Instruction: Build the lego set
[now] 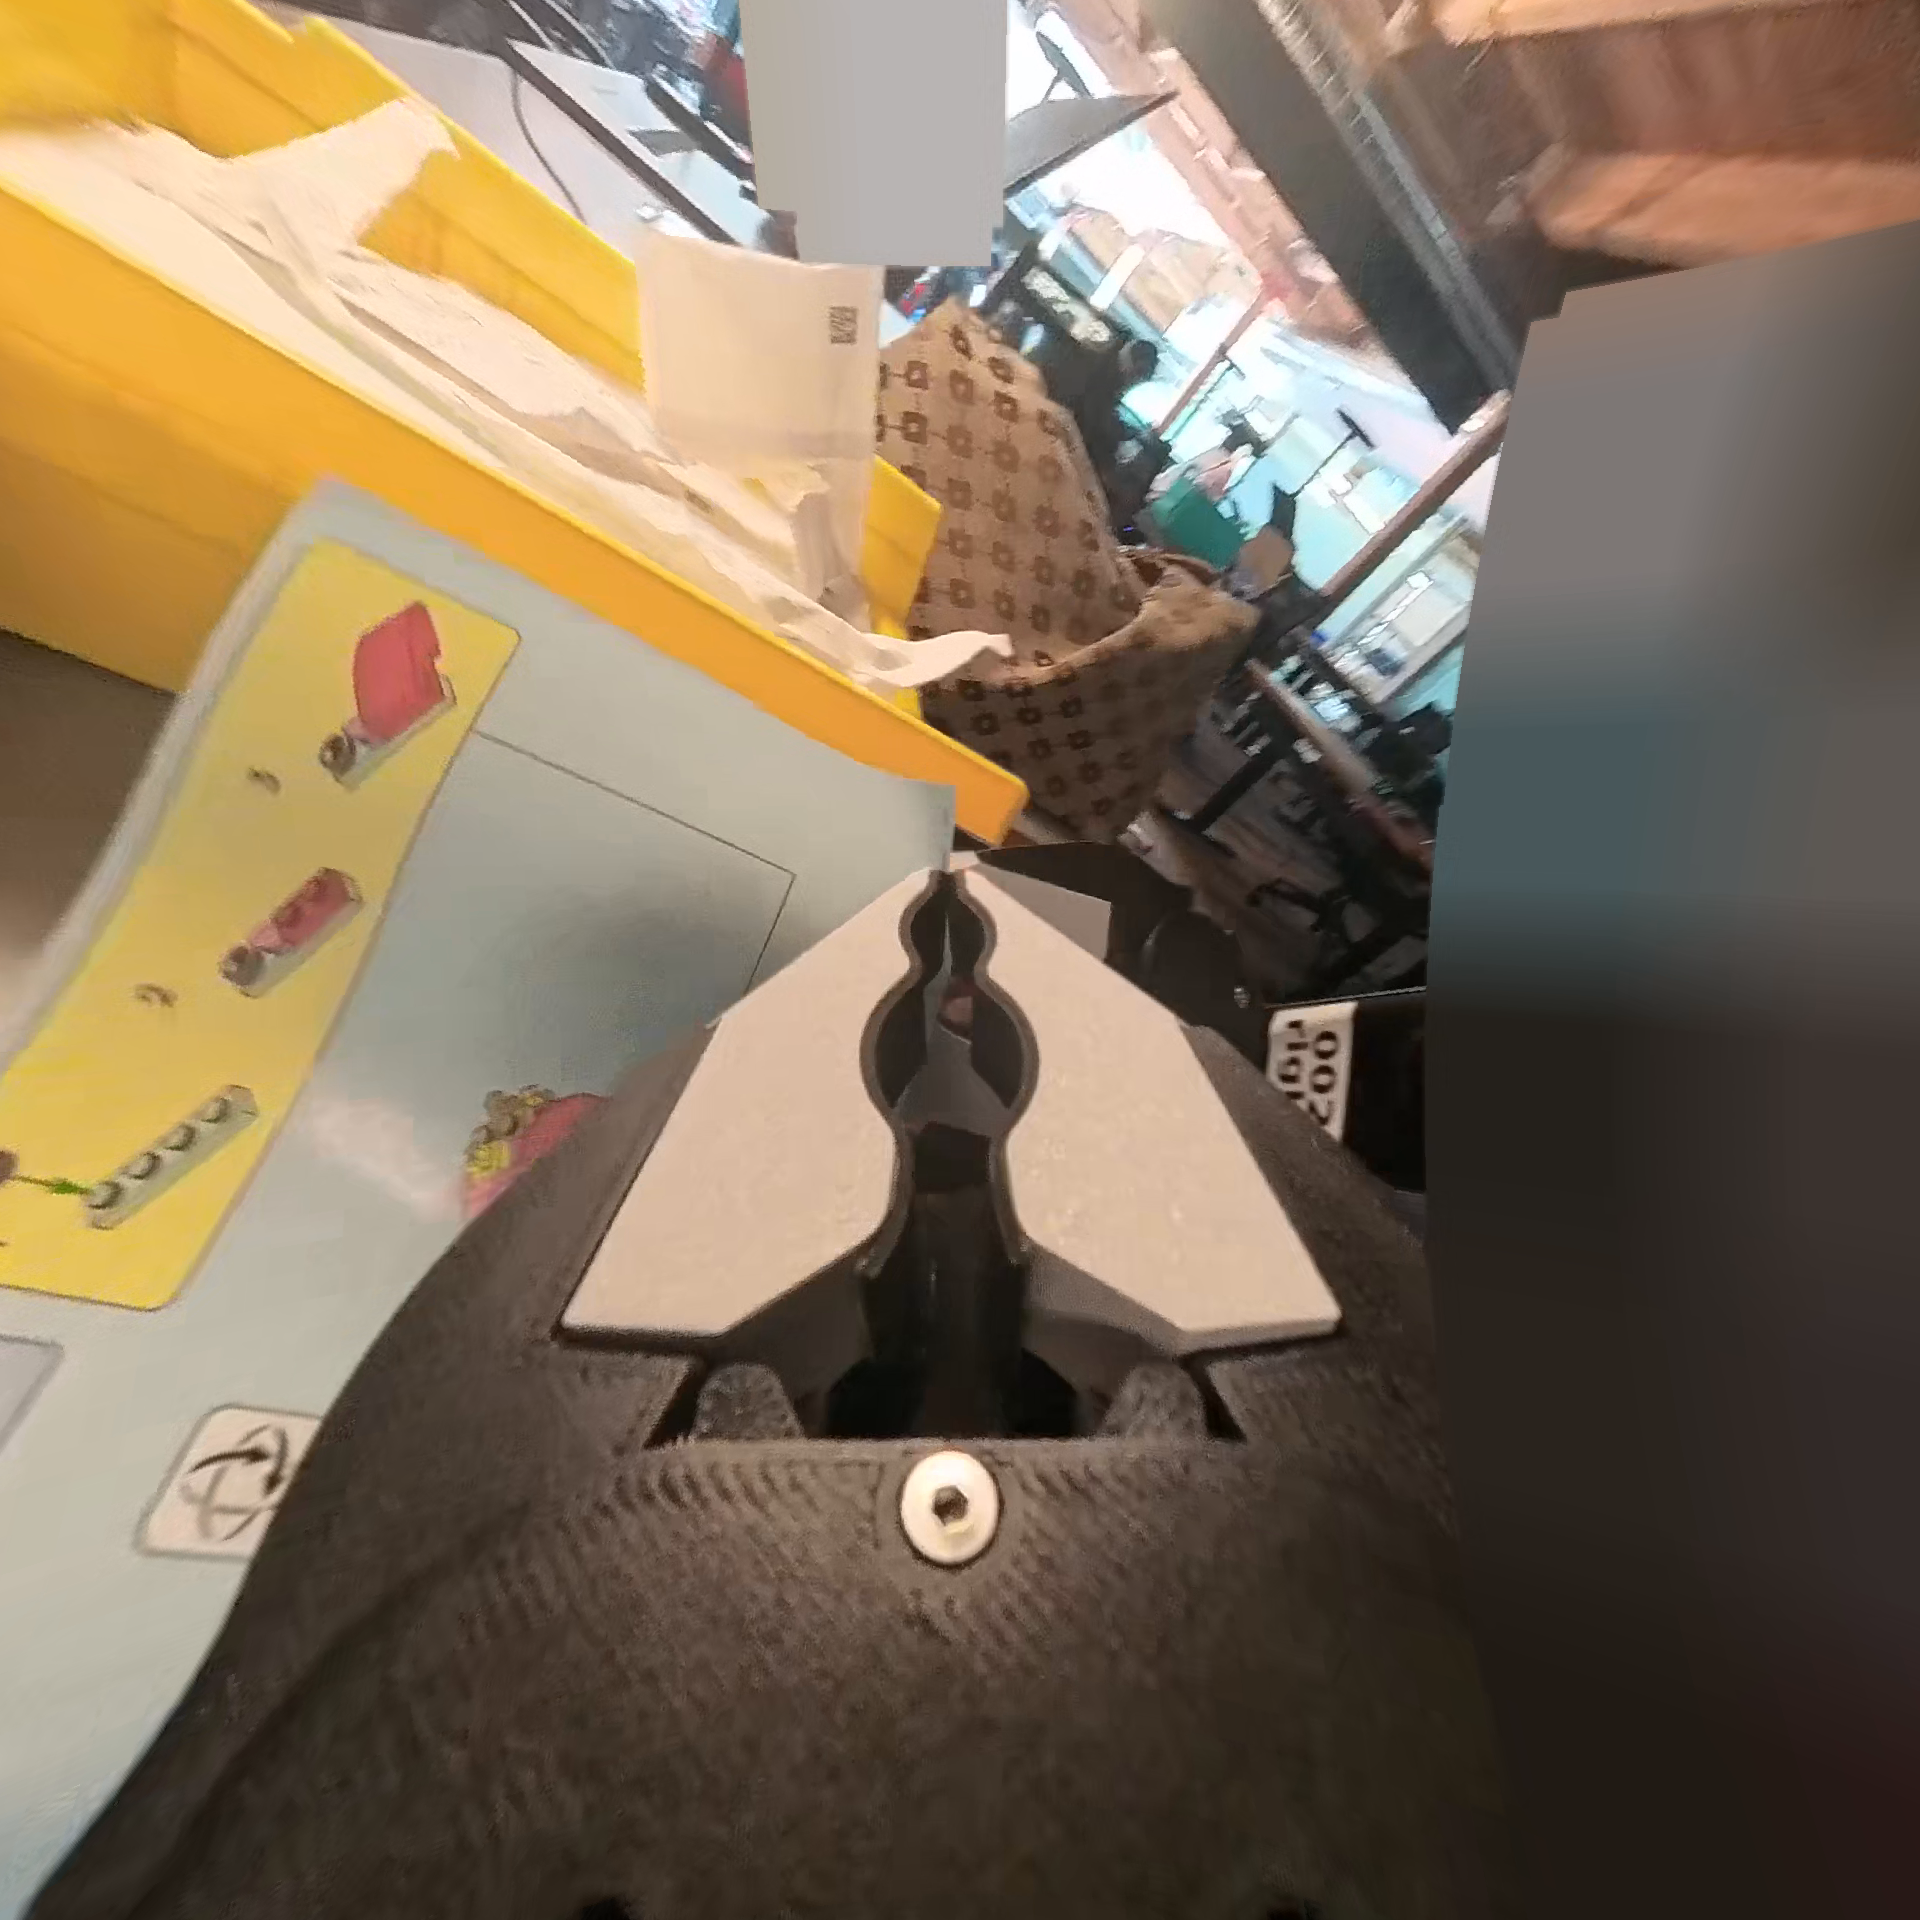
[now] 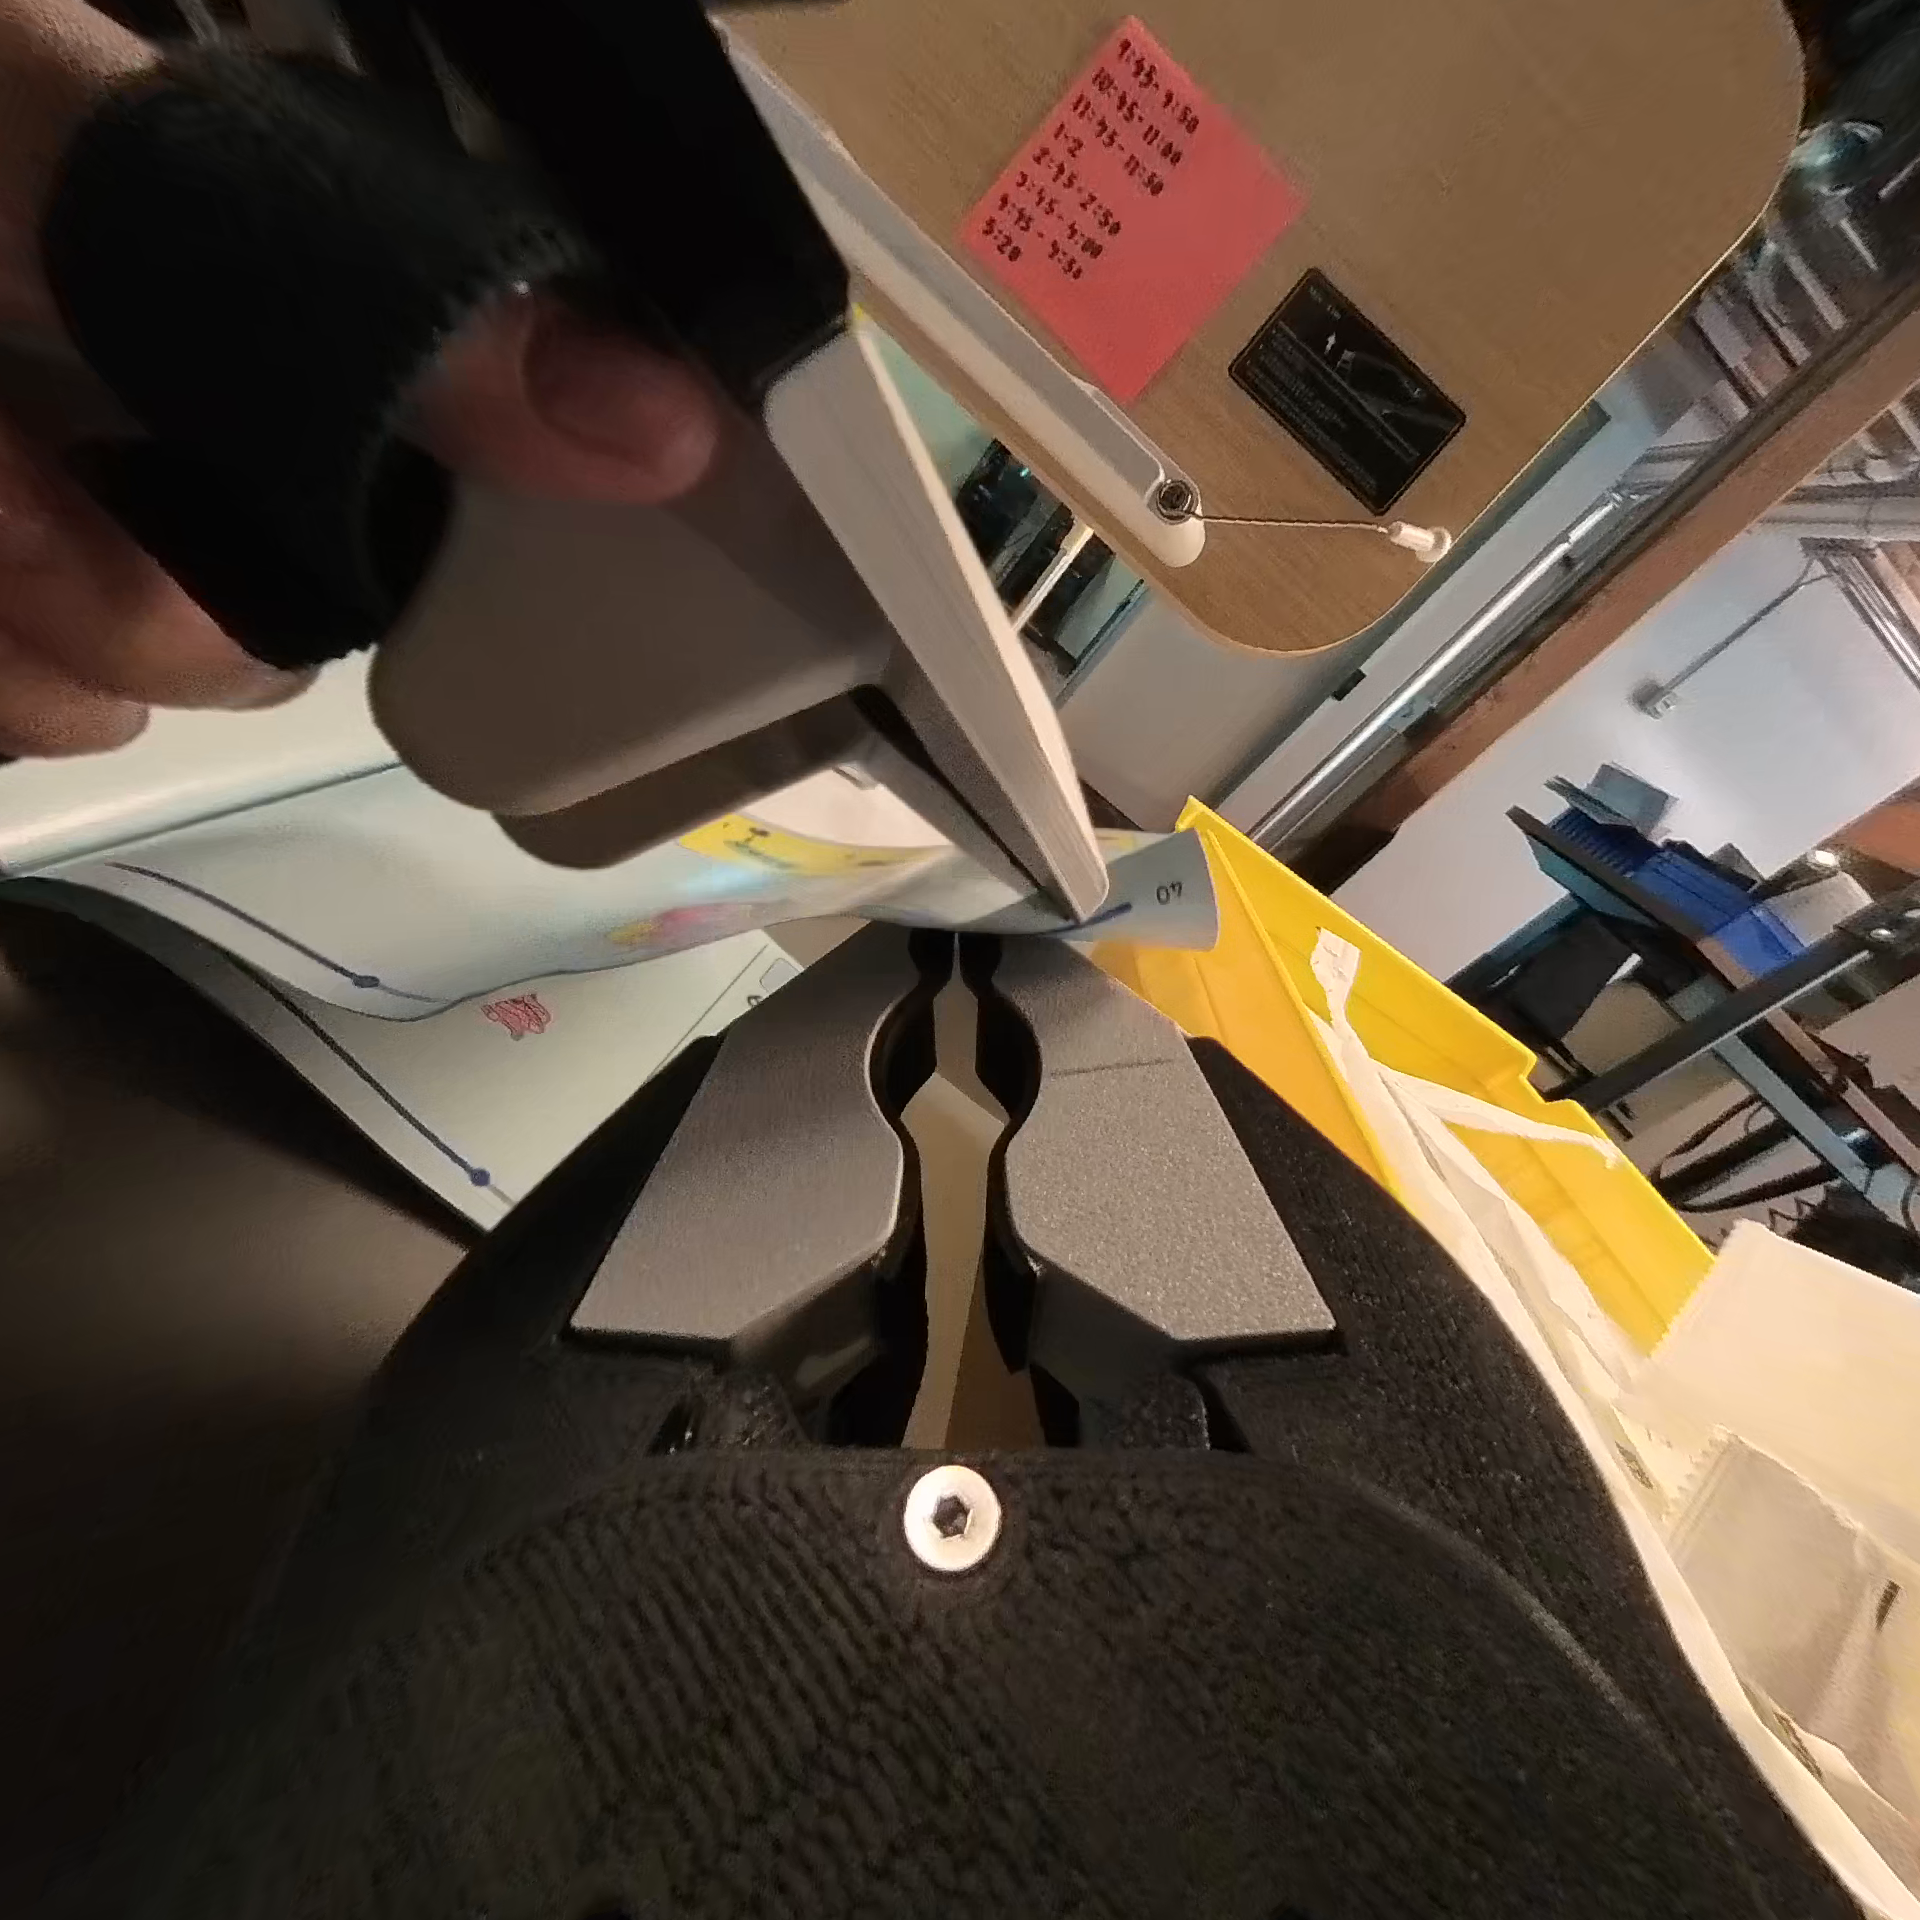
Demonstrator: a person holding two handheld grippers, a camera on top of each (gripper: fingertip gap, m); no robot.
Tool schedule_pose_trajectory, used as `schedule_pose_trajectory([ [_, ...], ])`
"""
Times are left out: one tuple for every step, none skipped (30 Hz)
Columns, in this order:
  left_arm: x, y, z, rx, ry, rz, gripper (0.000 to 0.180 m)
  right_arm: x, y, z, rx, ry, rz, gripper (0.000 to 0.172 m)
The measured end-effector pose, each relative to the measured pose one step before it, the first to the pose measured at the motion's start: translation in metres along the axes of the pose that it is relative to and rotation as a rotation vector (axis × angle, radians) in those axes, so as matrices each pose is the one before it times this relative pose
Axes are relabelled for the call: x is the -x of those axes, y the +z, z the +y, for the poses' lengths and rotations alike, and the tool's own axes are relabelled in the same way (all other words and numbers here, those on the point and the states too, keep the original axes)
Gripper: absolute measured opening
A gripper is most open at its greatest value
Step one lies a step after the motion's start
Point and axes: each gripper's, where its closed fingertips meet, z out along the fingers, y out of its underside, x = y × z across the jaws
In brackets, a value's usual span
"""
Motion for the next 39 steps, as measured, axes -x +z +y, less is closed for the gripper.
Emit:
schedule_pose_trajectory([
  [-0.00161,0.00032,0.00102,-0.0016,-0.0280,0.0296,0.000,0.00012,-0.00059,-0.00143,-0.0082,-0.0010,0.0000,0.000],
  [-0.00082,0.00026,0.00082,-0.0012,-0.0225,0.0216,0.000,-0.00017,-0.00050,-0.00138,-0.0069,-0.0023,0.0015,0.000],
  [-0.00079,0.00018,0.00007,-0.0049,-0.0142,0.0164,0.000,-0.00026,-0.00037,-0.00103,-0.0055,-0.0029,0.0027,0.000],
  [-0.00081,0.00003,0.00009,-0.0038,-0.0090,0.0125,0.000,-0.00018,-0.00035,-0.00102,-0.0058,-0.0011,0.0013,0.000],
  [-0.00068,-0.00004,0.00002,-0.0011,-0.0066,0.0087,0.000,-0.00011,-0.00038,-0.00091,-0.0054,0.0008,0.0001,0.000],
  [-0.00050,-0.00006,-0.00009,-0.0006,-0.0040,0.0048,0.000,-0.00002,-0.00029,-0.00077,-0.0041,0.0009,0.0000,0.000],
  [-0.00034,0.00004,0.00021,0.0012,-0.0030,0.0027,0.000,-0.00002,-0.00019,-0.00061,-0.0037,0.0000,-0.0003,0.000],
  [-0.00027,-0.00002,0.00062,0.0048,-0.0052,0.0028,0.000,0.00020,-0.00019,-0.00065,-0.0035,-0.0006,-0.0005,0.000],
  [-0.00042,-0.00016,0.00037,0.0034,-0.0076,0.0041,0.000,0.00009,-0.00020,-0.00051,-0.0029,-0.0009,-0.0003,0.000],
  [-0.00041,-0.00020,0.00015,0.0007,-0.0093,0.0062,0.000,0.00011,-0.00013,-0.00047,-0.0025,-0.0010,-0.0002,0.000],
  [-0.00034,-0.00030,-0.00001,-0.0002,-0.0095,0.0067,0.000,0.00011,-0.00011,-0.00037,-0.0022,-0.0006,-0.0006,0.000],
  [-0.00033,-0.00027,0.00011,-0.0005,-0.0084,0.0070,0.000,0.00005,-0.00010,-0.00047,-0.0023,0.0000,-0.0003,0.000],
  [-0.00045,-0.00004,0.00010,-0.0004,-0.0052,0.0075,0.000,-0.00005,-0.00014,-0.00041,-0.0024,0.0006,0.0000,0.000],
  [-0.00013,0.00000,0.00027,0.0002,-0.0037,0.0044,0.000,-0.00018,-0.00012,-0.00017,-0.0015,0.0010,0.0001,0.000],
  [-0.00019,0.00018,0.00023,0.0008,-0.0033,0.0039,0.000,-0.00009,-0.00004,-0.00018,-0.0014,0.0015,-0.0001,0.000],
  [-0.00080,0.00009,0.00015,0.0007,-0.0005,0.0061,0.000,-0.00001,-0.00008,-0.00026,-0.0022,0.0018,-0.0007,0.000],
  [-0.00120,0.00029,0.00058,0.0030,0.0061,0.0077,0.000,-0.00005,-0.00017,-0.00057,-0.0032,0.0013,-0.0004,0.000],
  [-0.00075,0.00034,0.00069,0.0048,0.0084,0.0035,0.000,-0.00003,-0.00014,-0.00035,-0.0025,0.0002,0.0000,0.000],
  [-0.00060,0.00035,0.00045,0.0034,0.0060,0.0016,0.000,0.00003,0.00002,-0.00005,-0.0003,-0.0001,-0.0003,0.000],
  [-0.00036,0.00032,0.00049,0.0047,0.0047,-0.0009,0.001,0.00006,0.00000,0.00001,0.0001,0.0000,-0.0004,0.000],
  [-0.00024,0.00013,0.00020,0.0032,0.0051,-0.0011,0.001,-0.00005,-0.00006,-0.00005,-0.0005,-0.0002,0.0000,0.000],
  [-0.00014,-0.00002,0.00010,0.0012,0.0044,-0.0014,0.001,0.00012,0.00001,0.00005,-0.0002,-0.0002,-0.0005,0.000],
  [0.00001,-0.00010,-0.00007,0.0006,0.0023,-0.0009,0.001,0.00009,0.00009,-0.00002,0.0000,-0.0001,-0.0005,0.000],
  [-0.00022,-0.00002,0.00005,0.0004,-0.0001,0.0016,0.002,0.00005,0.00004,-0.00007,-0.0005,0.0001,-0.0003,0.000],
  [-0.00028,-0.00003,0.00006,0.0001,-0.0023,0.0026,0.002,-0.00004,-0.00002,-0.00019,-0.0009,0.0003,-0.0003,0.000],
  [-0.00036,0.00001,0.00004,0.0003,-0.0022,0.0036,0.002,-0.00004,-0.00006,-0.00004,-0.0004,-0.0001,0.0000,0.000],
  [-0.00015,0.00003,0.00013,0.0009,-0.0025,0.0028,0.003,0.00009,0.00006,0.00011,0.0004,-0.0003,-0.0001,0.000],
  [-0.00008,0.00009,0.00012,0.0011,-0.0026,0.0016,0.003,-0.00001,0.00001,0.00013,0.0005,-0.0003,-0.0006,0.000],
  [0.00005,0.00007,0.00052,0.0033,0.0006,-0.0005,0.003,0.00018,0.00010,-0.00001,0.0006,-0.0006,-0.0006,0.000],
  [0.00015,0.00004,0.00026,0.0021,0.0027,-0.0025,0.002,0.00008,0.00003,0.00018,0.0009,-0.0009,-0.0003,0.000],
  [0.00018,-0.00006,0.00000,0.0004,0.0021,-0.0029,0.002,0.00012,0.00016,0.00020,0.0008,-0.0002,-0.0006,0.000],
  [0.00013,-0.00003,-0.00002,0.0004,0.0004,-0.0012,0.002,0.00006,0.00001,-0.00009,-0.0001,0.0006,-0.0006,0.000],
  [-0.00013,0.00003,0.00002,-0.0004,0.0000,0.0014,0.002,0.00001,-0.00003,-0.00011,-0.0009,0.0004,-0.0001,0.000],
  [-0.00007,-0.00006,-0.00001,-0.0006,-0.0026,0.0017,0.002,0.00003,0.00001,-0.00002,-0.0002,0.0001,-0.0002,0.000],
  [0.00003,-0.00013,-0.00001,-0.0009,-0.0024,0.0018,0.002,-0.00001,0.00002,-0.00010,-0.0002,0.0001,-0.0004,0.000],
  [-0.00021,-0.00011,0.00001,-0.0009,-0.0016,0.0028,0.002,0.00001,-0.00008,-0.00015,-0.0008,-0.0003,0.0001,0.000],
  [-0.00020,0.00000,-0.00002,-0.0008,-0.0021,0.0038,0.002,0.00000,-0.00002,-0.00012,-0.0010,-0.0001,-0.0003,0.000],
  [-0.00017,0.00002,0.00014,0.0000,-0.0033,0.0027,0.002,0.00025,0.00009,-0.00002,0.0000,0.0004,-0.0014,0.000],
  [-0.00008,-0.00001,0.00020,0.0005,-0.0030,0.0022,0.002,0.00022,0.00007,0.00002,0.0003,0.0002,-0.0012,0.000],
])
